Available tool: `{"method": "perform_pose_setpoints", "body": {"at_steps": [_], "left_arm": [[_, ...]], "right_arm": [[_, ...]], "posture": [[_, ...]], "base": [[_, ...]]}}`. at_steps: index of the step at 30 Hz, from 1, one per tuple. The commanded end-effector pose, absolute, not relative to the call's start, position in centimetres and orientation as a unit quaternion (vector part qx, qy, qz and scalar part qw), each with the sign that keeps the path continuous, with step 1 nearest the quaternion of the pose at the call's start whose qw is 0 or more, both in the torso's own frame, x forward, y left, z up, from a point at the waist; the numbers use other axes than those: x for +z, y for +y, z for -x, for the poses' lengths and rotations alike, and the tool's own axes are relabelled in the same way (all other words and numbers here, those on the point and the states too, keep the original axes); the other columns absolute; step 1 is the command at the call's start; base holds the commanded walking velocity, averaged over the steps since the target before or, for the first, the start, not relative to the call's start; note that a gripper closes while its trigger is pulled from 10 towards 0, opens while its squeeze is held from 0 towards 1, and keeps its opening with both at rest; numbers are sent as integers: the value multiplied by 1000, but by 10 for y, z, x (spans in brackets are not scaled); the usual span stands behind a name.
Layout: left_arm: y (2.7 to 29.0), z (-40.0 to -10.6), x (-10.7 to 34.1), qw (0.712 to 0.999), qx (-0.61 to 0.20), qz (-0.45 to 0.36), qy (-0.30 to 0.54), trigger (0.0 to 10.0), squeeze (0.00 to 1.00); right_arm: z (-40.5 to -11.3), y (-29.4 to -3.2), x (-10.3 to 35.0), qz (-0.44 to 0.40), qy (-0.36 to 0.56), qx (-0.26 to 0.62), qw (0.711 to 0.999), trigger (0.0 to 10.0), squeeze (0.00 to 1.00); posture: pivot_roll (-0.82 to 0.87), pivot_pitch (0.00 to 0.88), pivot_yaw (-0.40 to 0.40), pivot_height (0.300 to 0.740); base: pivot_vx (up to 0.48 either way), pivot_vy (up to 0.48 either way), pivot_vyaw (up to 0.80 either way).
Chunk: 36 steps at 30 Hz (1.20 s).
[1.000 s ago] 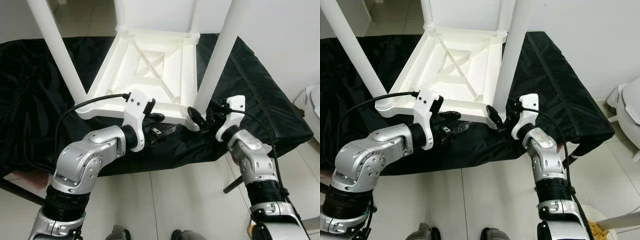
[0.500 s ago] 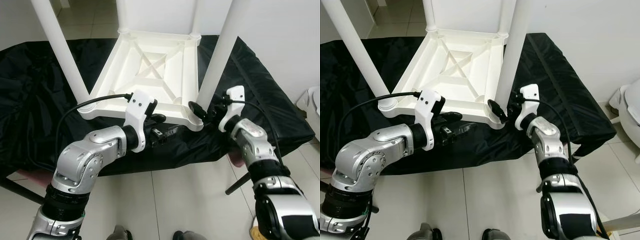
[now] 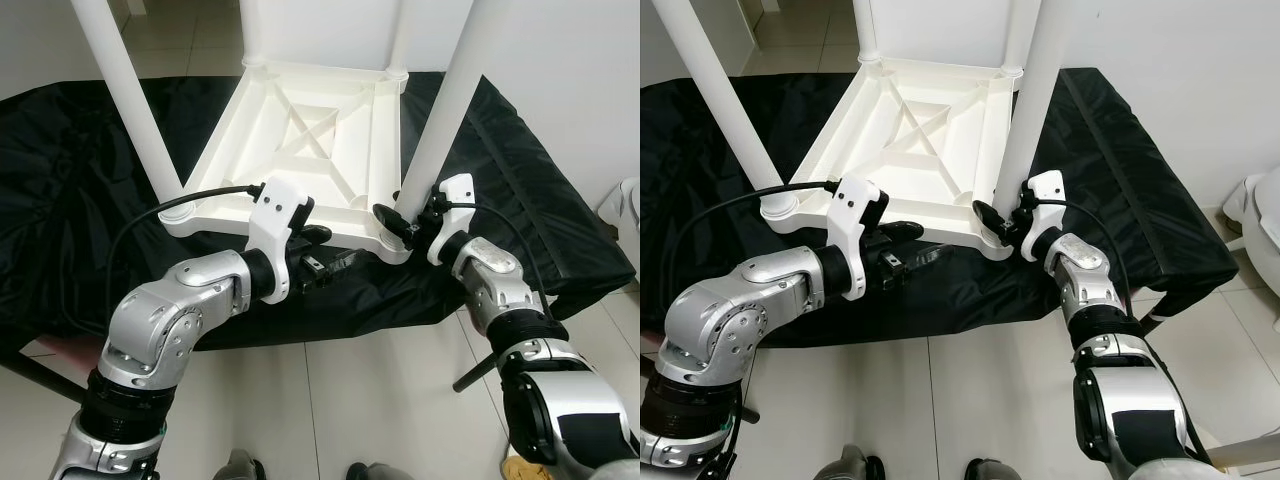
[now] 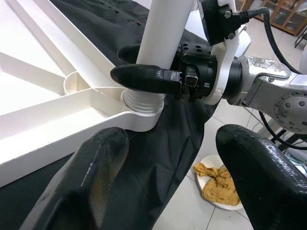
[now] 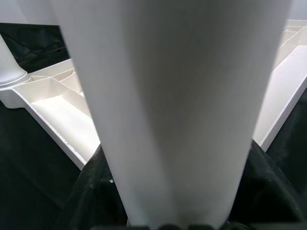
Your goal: Building children table
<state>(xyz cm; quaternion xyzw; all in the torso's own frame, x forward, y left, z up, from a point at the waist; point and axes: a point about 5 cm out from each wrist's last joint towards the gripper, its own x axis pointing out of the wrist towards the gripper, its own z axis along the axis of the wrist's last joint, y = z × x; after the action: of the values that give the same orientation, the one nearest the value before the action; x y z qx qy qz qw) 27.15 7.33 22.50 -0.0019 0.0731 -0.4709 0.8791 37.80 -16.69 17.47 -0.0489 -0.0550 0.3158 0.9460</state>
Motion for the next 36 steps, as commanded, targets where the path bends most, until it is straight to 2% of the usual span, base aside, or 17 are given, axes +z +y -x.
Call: {"method": "perform_pose_setpoints", "body": {"at_steps": [1,6,9,12,17,24,31,36], "left_arm": [[73,-269,227,876,-477,0,71,10000,0],[74,-267,227,875,-478,0,72,10000,0],[74,-267,226,875,-478,1,74,10000,0],[74,-267,225,875,-478,2,75,10000,0],[72,-266,225,874,-480,3,74,10000,0],[73,-266,225,875,-479,3,75,10000,0],[71,-266,225,873,-482,4,74,10000,0],[70,-267,225,872,-484,5,74,10000,0]], "right_arm": [[-374,-165,159,41,-22,337,940,0,0],[-373,-167,157,32,-23,327,944,0,0],[-376,-168,147,29,8,260,965,0,0],[-376,-165,146,11,8,247,969,0,0],[-372,-149,139,-22,3,179,984,0,0],[-359,-123,140,-21,-30,98,994,0,0],[-346,-108,146,-47,-56,-14,997,0,0],[-342,-106,149,-51,-53,-32,997,0,0]], "posture": [[-23,87,33,740],[-23,91,33,740],[-31,96,30,740],[-31,96,30,740],[-30,102,27,740],[-36,102,27,740],[-46,102,29,740],[-55,104,30,740]], "base": [[0,0,0],[0,0,0],[0,0,0],[0,0,0],[0,0,0],[0,0,0],[0,0,0],[0,0,0]]}}
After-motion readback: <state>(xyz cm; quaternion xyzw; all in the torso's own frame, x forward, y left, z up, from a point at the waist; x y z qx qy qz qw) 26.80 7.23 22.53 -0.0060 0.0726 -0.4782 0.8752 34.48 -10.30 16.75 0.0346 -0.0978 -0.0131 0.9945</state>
